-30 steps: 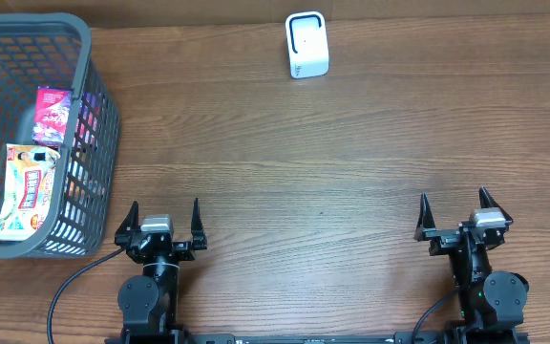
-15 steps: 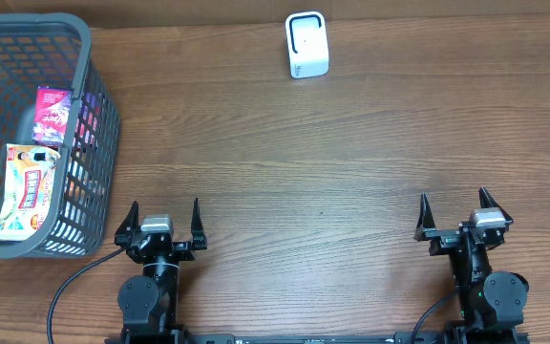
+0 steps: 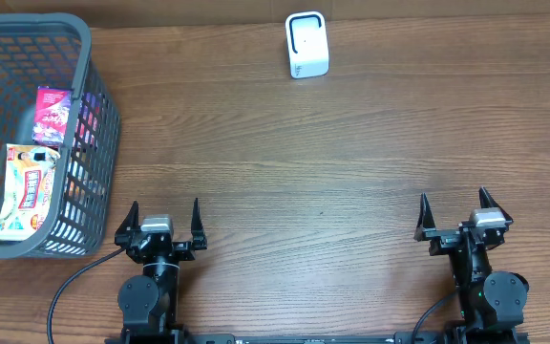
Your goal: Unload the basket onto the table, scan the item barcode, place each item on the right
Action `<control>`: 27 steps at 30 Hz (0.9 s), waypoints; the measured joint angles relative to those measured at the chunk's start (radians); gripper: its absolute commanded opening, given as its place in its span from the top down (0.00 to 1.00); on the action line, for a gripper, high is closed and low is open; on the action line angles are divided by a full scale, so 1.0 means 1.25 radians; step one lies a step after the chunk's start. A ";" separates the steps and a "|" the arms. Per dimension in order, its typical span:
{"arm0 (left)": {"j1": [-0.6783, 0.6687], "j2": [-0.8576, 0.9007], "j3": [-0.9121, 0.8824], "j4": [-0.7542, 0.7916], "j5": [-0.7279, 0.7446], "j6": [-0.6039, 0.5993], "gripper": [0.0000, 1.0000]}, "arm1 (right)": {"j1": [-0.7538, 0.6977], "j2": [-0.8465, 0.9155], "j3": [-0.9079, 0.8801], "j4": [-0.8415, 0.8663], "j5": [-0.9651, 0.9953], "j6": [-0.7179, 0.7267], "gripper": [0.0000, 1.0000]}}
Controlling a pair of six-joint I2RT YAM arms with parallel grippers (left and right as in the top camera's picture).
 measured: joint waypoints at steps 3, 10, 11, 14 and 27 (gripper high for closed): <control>0.000 0.000 0.000 0.000 0.000 0.000 0.00 | 0.000 0.000 0.000 -0.001 0.000 0.000 0.00; 0.000 0.000 0.000 0.000 0.000 0.000 0.00 | 0.000 0.000 0.000 -0.001 0.000 0.001 0.00; 0.000 0.000 0.000 0.000 0.000 0.000 0.00 | 0.000 0.000 0.000 -0.001 0.000 0.000 0.00; 0.000 0.000 0.000 0.000 0.000 0.000 0.00 | 0.000 0.000 0.000 -0.001 0.000 0.000 0.00; 0.000 0.000 0.000 0.014 0.120 -0.126 0.00 | 0.000 0.000 0.000 0.000 0.000 0.000 0.00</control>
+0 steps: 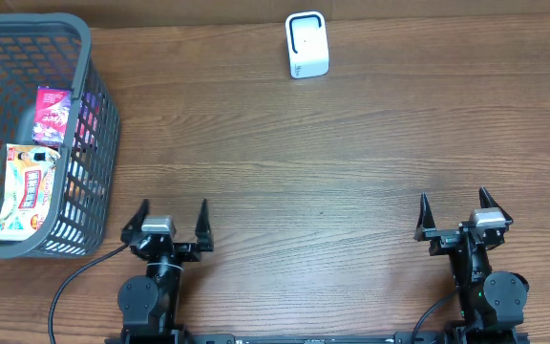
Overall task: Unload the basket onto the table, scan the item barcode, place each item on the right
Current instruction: 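Reach the left gripper into the grey basket toward a small orange package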
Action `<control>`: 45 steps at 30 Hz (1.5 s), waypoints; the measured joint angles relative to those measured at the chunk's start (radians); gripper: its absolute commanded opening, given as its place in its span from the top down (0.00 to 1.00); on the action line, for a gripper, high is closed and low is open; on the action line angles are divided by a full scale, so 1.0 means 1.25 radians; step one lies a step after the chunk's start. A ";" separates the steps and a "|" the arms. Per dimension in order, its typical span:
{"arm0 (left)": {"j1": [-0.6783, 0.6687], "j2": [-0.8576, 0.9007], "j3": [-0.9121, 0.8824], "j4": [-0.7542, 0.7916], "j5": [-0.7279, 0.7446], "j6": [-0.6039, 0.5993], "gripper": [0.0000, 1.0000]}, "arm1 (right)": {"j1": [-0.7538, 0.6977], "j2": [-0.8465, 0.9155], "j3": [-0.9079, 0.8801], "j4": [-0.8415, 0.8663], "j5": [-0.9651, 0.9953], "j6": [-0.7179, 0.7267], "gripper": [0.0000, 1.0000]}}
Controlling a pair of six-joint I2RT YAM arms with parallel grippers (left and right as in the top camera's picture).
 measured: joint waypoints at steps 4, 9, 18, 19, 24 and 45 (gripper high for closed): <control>0.000 0.000 0.000 0.009 0.134 -0.229 0.00 | 0.000 0.000 0.000 0.000 0.000 0.000 0.00; 0.000 0.000 -0.003 0.112 0.218 -0.464 0.00 | 0.000 0.000 0.000 0.000 0.000 0.000 0.00; 0.000 0.000 0.071 0.276 0.307 -0.473 0.00 | 0.000 0.000 0.000 0.000 0.000 0.000 0.00; 0.000 0.002 0.107 0.231 0.303 -0.451 0.00 | 0.000 0.000 0.000 -0.001 0.000 0.000 0.00; 0.000 0.086 0.403 -0.156 0.209 -0.324 0.00 | 0.000 0.000 0.000 0.000 0.000 0.000 0.00; 0.089 1.109 1.786 -1.119 0.034 0.004 0.00 | 0.000 0.000 0.000 0.000 0.000 0.000 0.00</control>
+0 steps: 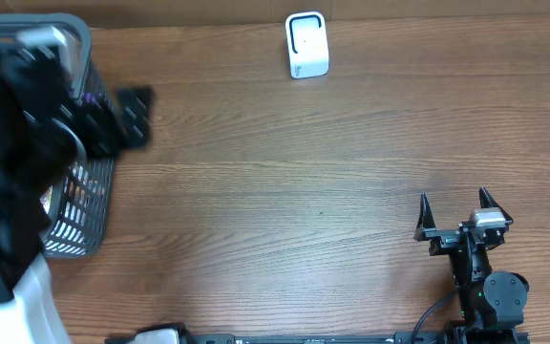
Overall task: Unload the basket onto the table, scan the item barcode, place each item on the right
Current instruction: 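Reach the left gripper into the grey basket toward a small orange package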
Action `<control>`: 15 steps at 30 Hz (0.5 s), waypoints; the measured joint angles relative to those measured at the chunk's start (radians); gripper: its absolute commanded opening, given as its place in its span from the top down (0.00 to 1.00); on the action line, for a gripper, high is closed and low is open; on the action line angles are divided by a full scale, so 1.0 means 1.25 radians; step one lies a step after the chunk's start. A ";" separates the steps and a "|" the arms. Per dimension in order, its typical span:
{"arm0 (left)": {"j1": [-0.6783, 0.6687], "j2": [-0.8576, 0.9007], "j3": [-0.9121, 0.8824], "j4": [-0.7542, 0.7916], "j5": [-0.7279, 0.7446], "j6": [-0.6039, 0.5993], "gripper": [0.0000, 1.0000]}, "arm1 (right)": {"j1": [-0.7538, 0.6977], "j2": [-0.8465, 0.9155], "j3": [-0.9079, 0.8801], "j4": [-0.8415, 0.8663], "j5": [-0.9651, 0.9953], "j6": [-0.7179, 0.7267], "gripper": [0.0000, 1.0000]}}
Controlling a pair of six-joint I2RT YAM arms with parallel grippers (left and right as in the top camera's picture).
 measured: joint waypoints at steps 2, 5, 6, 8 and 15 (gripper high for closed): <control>0.057 0.089 0.130 -0.041 -0.019 -0.001 0.00 | 0.000 0.000 0.000 -0.001 0.000 0.000 0.00; 0.156 0.192 0.268 -0.068 -0.035 -0.022 0.00 | 0.000 0.000 0.000 -0.001 0.000 0.000 0.00; 0.191 0.217 0.293 -0.067 -0.041 -0.031 0.00 | 0.000 0.000 0.000 -0.001 0.000 0.000 0.00; 0.251 0.250 0.311 -0.067 -0.046 -0.050 0.00 | 0.000 0.000 0.000 0.000 0.000 0.000 0.00; 0.392 0.336 0.316 -0.100 -0.058 -0.080 0.00 | 0.000 0.000 0.000 0.000 0.000 0.000 0.00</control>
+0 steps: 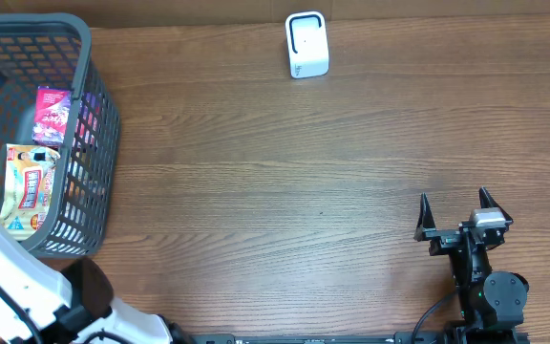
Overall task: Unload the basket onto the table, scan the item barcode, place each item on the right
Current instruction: 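Reach the left gripper into the grey basket toward a small orange package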
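Observation:
The grey mesh basket point(101, 105) at the far left holds a purple packet point(52, 112) and a yellow-and-red snack packet point(29, 187). The white barcode scanner point(306, 45) stands at the back middle of the table. My left arm's white link point(12, 282) rises from the lower left past the basket's front. A dark part of that arm shows at the left edge over the basket, but its fingers cannot be made out. My right gripper point(454, 197) rests open and holds nothing at the front right.
The brown wooden table point(294, 172) stretches between the basket and the scanner. The basket's tall walls surround the packets. A cable loops beside the right arm's base point(490, 291).
The left arm was a dark blur covering the basket and its right wall. Now only a dark tip shows at the left edge, and the packets are visible again. The right arm has not moved.
Both grippers first rested open at the front of the table. The left one then sat slightly further right, still open. Later the left arm was over the basket as a dark blur. Now its tip is at the basket's far-left edge.

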Action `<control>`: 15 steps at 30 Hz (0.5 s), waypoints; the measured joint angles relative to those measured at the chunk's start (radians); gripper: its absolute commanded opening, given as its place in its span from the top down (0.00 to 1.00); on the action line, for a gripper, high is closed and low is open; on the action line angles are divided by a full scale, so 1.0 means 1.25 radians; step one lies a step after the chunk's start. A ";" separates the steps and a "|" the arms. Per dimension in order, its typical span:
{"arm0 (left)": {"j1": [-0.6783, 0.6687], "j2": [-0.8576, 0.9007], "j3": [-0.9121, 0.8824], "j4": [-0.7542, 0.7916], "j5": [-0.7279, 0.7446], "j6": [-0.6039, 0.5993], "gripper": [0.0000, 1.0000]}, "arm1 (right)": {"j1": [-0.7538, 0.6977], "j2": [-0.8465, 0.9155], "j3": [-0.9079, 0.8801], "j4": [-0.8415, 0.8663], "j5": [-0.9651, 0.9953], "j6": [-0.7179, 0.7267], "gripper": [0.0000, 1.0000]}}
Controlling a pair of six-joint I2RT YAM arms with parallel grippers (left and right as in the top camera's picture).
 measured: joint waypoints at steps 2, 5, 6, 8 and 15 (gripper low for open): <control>0.029 0.021 0.000 -0.021 -0.001 -0.013 0.00 | 0.000 0.000 0.000 0.000 0.000 0.000 0.00; 0.063 0.047 0.000 -0.065 -0.001 -0.037 0.00 | 0.000 0.000 0.000 0.000 0.000 0.000 0.00; 0.073 0.055 0.000 -0.076 -0.002 -0.041 0.00 | 0.000 0.000 0.000 -0.001 0.000 0.000 0.00; 0.088 0.070 -0.006 -0.079 -0.003 -0.047 0.00 | 0.000 0.000 0.000 0.000 0.000 0.000 0.00; 0.098 0.107 -0.100 -0.078 -0.006 -0.048 0.00 | 0.000 0.000 0.000 0.000 0.000 0.000 0.00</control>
